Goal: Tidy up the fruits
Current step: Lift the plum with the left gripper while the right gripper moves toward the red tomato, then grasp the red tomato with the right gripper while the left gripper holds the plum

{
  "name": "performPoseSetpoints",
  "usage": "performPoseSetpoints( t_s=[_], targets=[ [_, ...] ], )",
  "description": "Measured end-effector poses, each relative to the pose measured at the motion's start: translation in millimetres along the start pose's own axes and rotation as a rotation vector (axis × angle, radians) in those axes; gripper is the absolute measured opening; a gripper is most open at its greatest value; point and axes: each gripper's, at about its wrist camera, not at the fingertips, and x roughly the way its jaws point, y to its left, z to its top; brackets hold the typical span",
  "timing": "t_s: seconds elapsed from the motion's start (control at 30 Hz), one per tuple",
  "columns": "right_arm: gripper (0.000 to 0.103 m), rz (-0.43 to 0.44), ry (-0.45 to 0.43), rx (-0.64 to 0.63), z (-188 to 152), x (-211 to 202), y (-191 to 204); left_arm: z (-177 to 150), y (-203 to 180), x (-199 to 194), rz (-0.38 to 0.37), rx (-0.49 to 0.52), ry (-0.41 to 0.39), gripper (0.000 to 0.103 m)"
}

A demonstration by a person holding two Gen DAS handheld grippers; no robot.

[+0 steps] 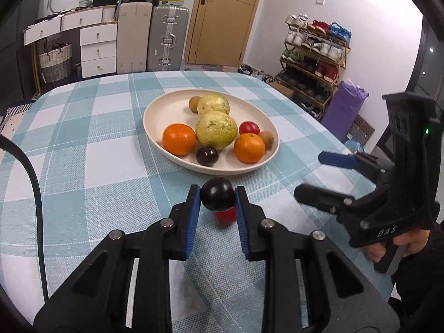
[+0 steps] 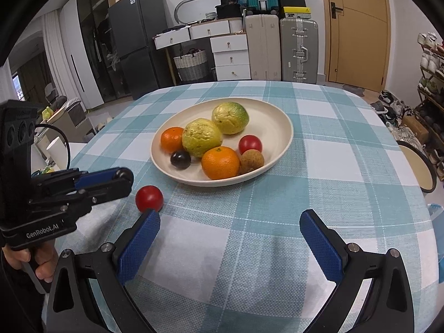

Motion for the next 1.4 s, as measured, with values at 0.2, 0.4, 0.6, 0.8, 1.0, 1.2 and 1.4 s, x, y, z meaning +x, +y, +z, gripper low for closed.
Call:
performPoseSetpoints(
  t_s=[0.2, 0.4, 0.6, 0.8, 1.0, 1.2, 1.4],
  targets=[
    [0.103, 0.049, 0.041, -0.032, -1.1, 10.2, 17.2, 2.9, 5.3, -20.0, 0.008, -0.022, -0.095, 0.022],
    [0.103, 0.091, 0.074, -0.068, -0.4, 21.4, 34.0, 4.2, 7.2, -24.9, 0.034, -0.028, -0.117, 0.022],
    [0.082, 0.134, 0.108, -0.088, 3.9, 35.3, 50.1, 4.3, 11.2, -28.3, 0.048, -0.049, -0.134, 0.022],
    [0.075, 0.148, 0.123, -0.118, 6.7, 45.4, 66.7, 4.2, 15.0, -29.1, 0.055, -0.064, -0.140, 0.022],
    [0.059, 0.132, 0.132, -0.153, 11.3, 53.3, 79.6, 4.9, 20.7, -28.7, 0.067, -0.084, -0.143, 0.022],
    [0.052, 0.129, 0.131, -0.164, 15.1, 57.1, 83.6, 5.3, 23.5, -29.2, 0.067, -0.091, -0.146, 0.022],
    [0.040, 0.114, 0.140, -0.175, 16.6, 61.7, 83.5, 5.5, 23.3, -26.4, 0.065, -0.088, -0.136, 0.022]
  ],
)
